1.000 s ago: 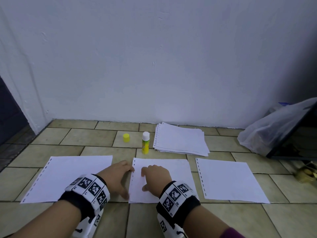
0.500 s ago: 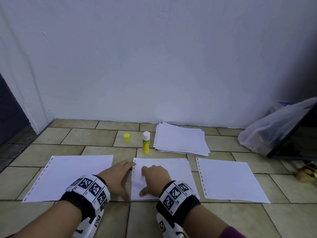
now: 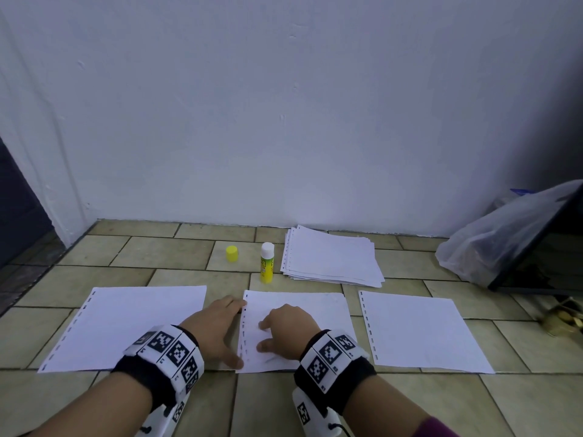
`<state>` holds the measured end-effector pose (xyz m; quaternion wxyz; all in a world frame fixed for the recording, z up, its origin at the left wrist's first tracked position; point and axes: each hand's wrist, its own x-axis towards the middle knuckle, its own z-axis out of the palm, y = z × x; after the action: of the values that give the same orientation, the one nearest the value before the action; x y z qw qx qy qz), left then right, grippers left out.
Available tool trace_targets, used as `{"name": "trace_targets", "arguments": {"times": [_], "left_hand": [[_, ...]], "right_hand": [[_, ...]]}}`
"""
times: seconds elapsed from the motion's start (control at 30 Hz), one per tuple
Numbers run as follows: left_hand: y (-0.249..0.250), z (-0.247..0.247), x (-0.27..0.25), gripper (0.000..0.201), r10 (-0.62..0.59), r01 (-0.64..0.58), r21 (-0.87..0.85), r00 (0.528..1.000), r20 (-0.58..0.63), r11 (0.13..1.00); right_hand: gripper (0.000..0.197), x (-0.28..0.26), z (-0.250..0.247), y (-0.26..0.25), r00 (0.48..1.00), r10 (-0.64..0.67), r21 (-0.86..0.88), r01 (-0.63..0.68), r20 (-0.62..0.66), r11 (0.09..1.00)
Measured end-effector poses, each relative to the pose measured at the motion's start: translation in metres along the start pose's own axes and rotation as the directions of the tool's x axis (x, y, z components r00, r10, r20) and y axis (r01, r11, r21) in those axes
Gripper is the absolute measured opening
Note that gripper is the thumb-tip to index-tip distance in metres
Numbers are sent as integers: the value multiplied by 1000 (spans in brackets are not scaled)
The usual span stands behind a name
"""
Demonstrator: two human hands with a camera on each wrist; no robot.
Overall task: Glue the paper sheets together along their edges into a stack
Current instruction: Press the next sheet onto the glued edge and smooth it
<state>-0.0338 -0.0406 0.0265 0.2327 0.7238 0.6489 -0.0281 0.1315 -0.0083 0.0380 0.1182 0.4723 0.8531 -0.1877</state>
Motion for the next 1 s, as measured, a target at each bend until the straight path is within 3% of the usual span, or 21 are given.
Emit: {"name": "trace_targets", "arguments": {"times": [0.23,0.6,0.8,1.0], "left_hand": [[2,1,1,112,-11,11,36,1000,-5,999],[-1,3,3,104,-7,7,72,1000,4,997],[-3,2,5,110,-1,0,65,1000,22,998],[0,-1,6,88,4,-4,32,1000,-1,999]], "right_hand": [[47,0,2,-1,999,-40,-116,41,12,992],[57,-3,0,0,999,-37,-125,38,11,991],[43,3,2,-5,997,79,-43,-79,-20,996],[37,-1,2,-10,997,47,-141,-55,-62,988]]}}
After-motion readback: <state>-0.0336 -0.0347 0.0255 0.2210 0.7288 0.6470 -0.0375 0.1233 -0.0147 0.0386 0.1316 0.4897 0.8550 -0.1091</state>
